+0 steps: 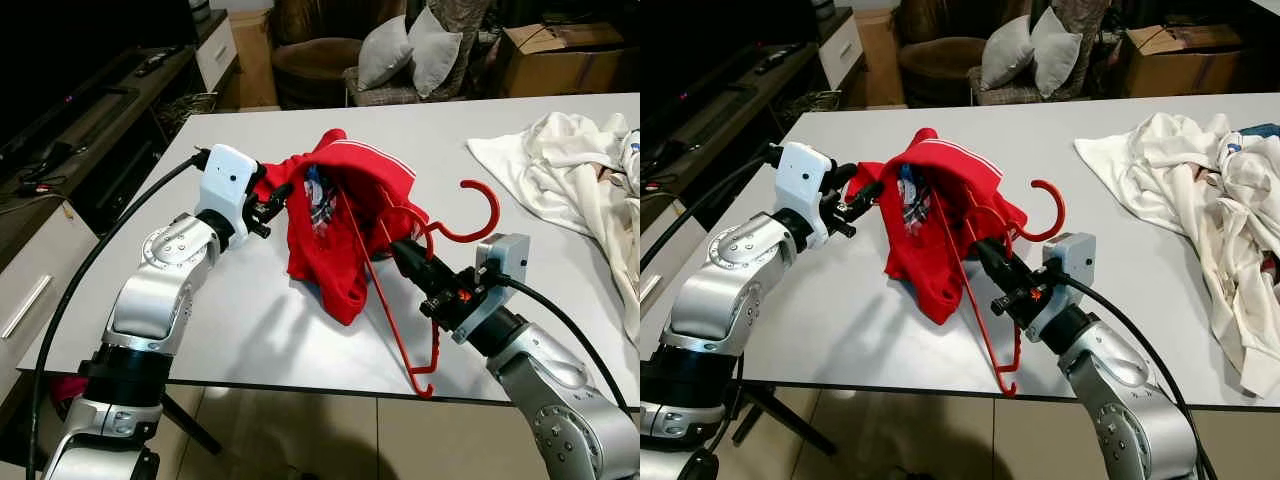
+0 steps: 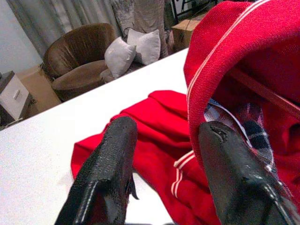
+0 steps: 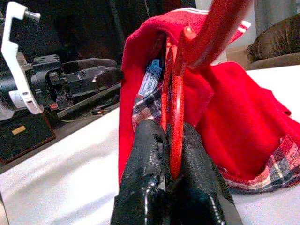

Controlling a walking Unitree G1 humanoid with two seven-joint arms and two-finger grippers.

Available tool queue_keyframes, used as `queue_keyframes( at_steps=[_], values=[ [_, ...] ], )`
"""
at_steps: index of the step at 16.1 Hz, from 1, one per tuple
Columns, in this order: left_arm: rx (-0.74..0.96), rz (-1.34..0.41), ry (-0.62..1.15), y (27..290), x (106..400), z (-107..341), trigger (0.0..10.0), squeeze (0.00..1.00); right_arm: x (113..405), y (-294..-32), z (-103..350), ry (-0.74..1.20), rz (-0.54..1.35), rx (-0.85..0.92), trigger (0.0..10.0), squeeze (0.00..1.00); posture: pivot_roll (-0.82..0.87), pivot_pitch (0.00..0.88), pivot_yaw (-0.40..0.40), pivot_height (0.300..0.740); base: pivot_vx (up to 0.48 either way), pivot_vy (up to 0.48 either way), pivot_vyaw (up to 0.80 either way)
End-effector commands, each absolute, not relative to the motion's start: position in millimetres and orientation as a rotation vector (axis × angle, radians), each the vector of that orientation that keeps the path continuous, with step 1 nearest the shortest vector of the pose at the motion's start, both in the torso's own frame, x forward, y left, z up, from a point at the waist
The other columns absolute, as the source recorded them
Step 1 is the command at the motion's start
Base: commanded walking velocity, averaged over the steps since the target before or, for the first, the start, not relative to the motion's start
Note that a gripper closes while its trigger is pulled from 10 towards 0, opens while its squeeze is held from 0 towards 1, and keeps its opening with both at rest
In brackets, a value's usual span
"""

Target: Hang hanger

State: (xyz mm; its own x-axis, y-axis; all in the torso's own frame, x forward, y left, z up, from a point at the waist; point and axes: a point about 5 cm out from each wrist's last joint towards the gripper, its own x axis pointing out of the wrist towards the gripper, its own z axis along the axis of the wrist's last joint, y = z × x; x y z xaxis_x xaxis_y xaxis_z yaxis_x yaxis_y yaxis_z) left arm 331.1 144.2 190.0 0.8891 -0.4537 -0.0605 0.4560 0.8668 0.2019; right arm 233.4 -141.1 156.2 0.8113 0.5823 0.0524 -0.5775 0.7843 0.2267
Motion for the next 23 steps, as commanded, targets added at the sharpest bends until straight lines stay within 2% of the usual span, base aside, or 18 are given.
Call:
queue_keyframes(
  at_steps=[1,6,7,8,14,23],
  values=[
    [0.208,-0.446,0.005,151,333,193,10.0,0.0,233,-139,164,-0.02,0.644,0.248,10.0,0.0,-0.17,0.0,0.149,0.74,0.0,0.0,0.0],
    [0.178,-0.442,0.002,148,337,190,10.0,0.0,232,-139,164,-0.022,0.647,0.248,10.0,0.0,-0.17,0.0,0.151,0.74,0.0,0.0,0.0],
    [0.055,-0.604,0.02,126,344,173,0.0,0.0,232,-140,167,-0.033,0.671,0.245,10.0,0.0,-0.18,0.0,0.14,0.74,0.0,0.0,0.0],
    [0.013,-0.672,0.027,117,344,165,0.0,0.0,232,-140,168,-0.036,0.68,0.244,10.0,0.0,-0.18,0.0,0.14,0.74,0.0,0.0,0.0],
    [0.005,-0.693,0.018,115,348,161,0.0,0.0,233,-140,169,-0.038,0.693,0.24,10.0,0.0,-0.19,0.0,0.139,0.74,0.0,0.0,0.0],
    [0.048,-0.556,-0.012,134,359,166,0.0,0.0,234,-142,169,-0.031,0.684,0.239,10.0,0.0,-0.19,0.0,0.141,0.74,0.0,0.0,0.0]
  ],
)
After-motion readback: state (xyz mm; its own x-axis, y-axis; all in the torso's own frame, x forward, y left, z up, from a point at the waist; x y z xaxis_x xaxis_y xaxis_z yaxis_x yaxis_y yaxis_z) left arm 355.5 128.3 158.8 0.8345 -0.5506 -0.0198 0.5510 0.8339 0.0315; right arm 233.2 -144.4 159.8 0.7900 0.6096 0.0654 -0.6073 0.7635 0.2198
